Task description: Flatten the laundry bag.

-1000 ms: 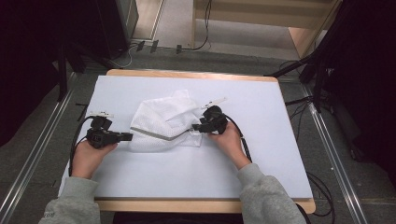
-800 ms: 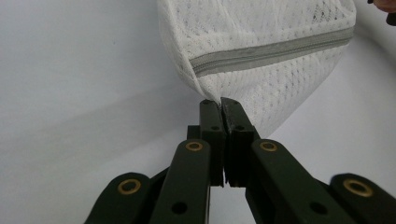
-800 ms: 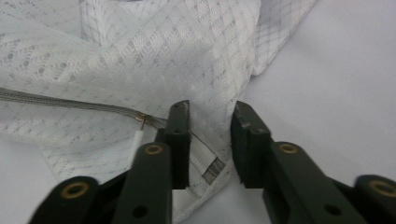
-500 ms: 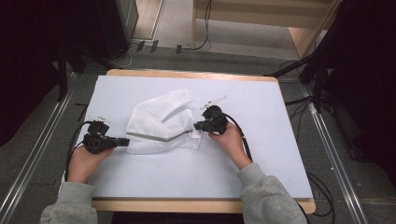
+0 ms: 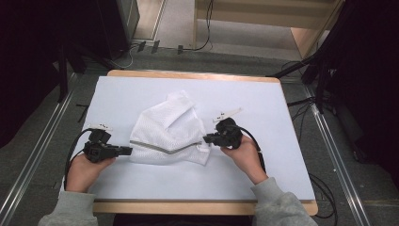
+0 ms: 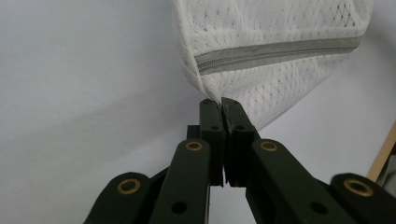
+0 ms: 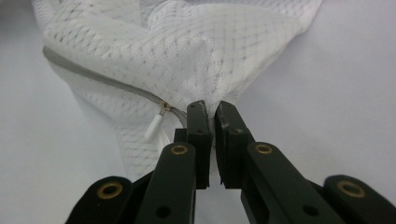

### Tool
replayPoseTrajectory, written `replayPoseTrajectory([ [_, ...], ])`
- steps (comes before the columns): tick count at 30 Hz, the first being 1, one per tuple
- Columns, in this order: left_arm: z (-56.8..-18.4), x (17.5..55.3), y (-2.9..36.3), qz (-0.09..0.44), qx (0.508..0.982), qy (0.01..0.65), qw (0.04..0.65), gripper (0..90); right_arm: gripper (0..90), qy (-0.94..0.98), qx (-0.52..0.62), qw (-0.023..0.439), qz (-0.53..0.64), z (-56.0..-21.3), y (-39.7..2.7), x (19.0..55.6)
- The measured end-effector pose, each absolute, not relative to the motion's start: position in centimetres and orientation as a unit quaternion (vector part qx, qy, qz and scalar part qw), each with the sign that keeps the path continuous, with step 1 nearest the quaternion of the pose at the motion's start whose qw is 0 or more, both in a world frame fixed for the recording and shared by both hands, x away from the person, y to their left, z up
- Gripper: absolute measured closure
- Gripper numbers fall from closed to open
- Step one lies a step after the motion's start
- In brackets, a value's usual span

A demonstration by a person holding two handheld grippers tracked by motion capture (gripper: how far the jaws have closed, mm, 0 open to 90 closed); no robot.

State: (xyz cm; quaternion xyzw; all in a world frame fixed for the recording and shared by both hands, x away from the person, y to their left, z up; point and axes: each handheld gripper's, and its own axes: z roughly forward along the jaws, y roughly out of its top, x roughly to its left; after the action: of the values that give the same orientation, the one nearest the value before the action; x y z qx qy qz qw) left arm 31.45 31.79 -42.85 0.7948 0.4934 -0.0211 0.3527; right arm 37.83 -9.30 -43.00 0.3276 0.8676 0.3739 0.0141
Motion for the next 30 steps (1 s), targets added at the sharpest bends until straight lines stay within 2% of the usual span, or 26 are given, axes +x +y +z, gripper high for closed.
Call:
replayPoseTrajectory([
  [7, -43.0, 31.0, 32.1, -0.025, 0.795, 0.489, 0.358, 82.0, 86.2, 0.870, 0.334, 0.000, 0.362, -43.6, -11.3, 35.4],
  [9, -42.9, 31.1, 32.2, -0.023, 0.789, 0.491, 0.367, 79.3, 82.9, 0.872, 0.332, 0.003, 0.361, -43.9, -11.6, 35.2],
  [13, -42.3, 31.7, 32.3, -0.001, 0.789, 0.486, 0.376, 67.7, 70.8, 0.866, 0.336, 0.016, 0.370, -43.7, -12.1, 35.4],
  [16, -41.8, 32.3, 32.0, 0.011, 0.791, 0.481, 0.379, 60.8, 67.4, 0.862, 0.334, 0.028, 0.381, -43.3, -12.4, 35.4],
  [24, -40.4, 35.1, 31.0, 0.019, 0.803, 0.463, 0.374, 52.1, 61.8, 0.853, 0.341, 0.056, 0.391, -42.2, -12.4, 36.6],
  [30, -40.2, 37.1, 30.1, 0.010, 0.810, 0.455, 0.369, 50.9, 61.4, 0.849, 0.353, 0.066, 0.389, -41.6, -11.6, 38.6],
])
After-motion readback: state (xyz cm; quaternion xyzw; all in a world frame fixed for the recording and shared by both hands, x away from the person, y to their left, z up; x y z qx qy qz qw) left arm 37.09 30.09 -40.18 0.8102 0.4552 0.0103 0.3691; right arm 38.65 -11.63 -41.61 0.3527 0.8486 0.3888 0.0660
